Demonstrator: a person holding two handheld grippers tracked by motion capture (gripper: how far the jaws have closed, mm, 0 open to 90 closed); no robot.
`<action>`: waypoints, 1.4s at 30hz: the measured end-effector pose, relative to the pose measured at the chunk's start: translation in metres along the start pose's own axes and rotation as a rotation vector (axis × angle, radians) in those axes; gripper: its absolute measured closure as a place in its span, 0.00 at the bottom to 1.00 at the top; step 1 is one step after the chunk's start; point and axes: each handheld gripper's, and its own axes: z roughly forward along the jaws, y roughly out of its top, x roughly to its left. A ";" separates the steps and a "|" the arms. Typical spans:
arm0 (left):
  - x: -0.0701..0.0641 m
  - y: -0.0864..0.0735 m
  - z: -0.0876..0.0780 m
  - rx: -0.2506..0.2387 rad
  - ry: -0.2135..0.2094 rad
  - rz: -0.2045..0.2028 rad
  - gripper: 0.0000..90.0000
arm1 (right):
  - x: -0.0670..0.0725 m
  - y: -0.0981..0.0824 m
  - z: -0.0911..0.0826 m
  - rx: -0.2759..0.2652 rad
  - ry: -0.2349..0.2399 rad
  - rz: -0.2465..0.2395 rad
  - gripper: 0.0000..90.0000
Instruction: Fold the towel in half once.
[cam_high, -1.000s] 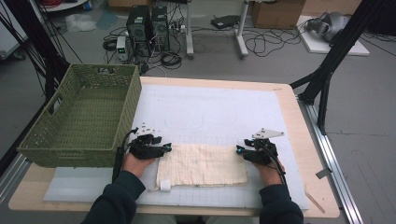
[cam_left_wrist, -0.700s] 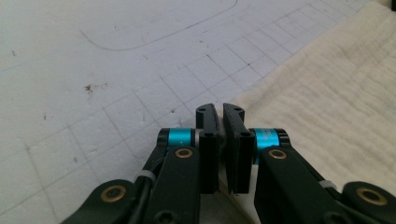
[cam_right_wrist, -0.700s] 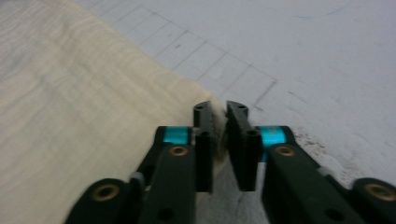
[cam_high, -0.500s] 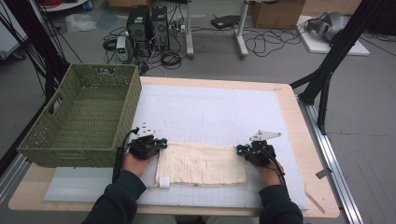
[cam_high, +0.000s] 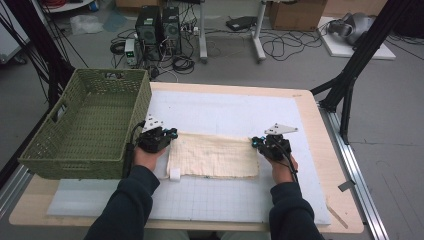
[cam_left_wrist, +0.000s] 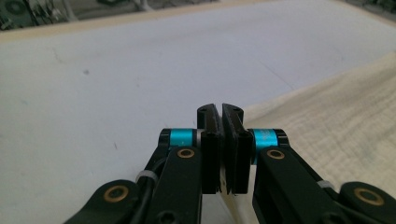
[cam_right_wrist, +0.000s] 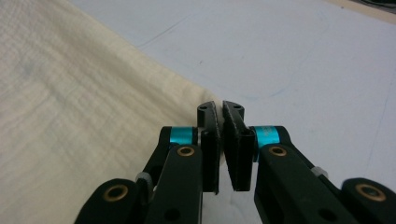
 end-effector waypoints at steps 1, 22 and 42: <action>0.001 -0.001 0.002 0.000 0.007 -0.005 0.96 | -0.001 0.003 0.002 -0.001 -0.004 0.003 0.95; 0.016 -0.002 0.024 0.054 0.053 -0.102 0.64 | -0.005 0.015 0.036 0.045 -0.127 0.032 0.81; -0.008 -0.003 -0.017 -0.021 -0.055 -0.075 0.24 | 0.004 0.013 -0.018 -0.077 -0.080 0.056 0.53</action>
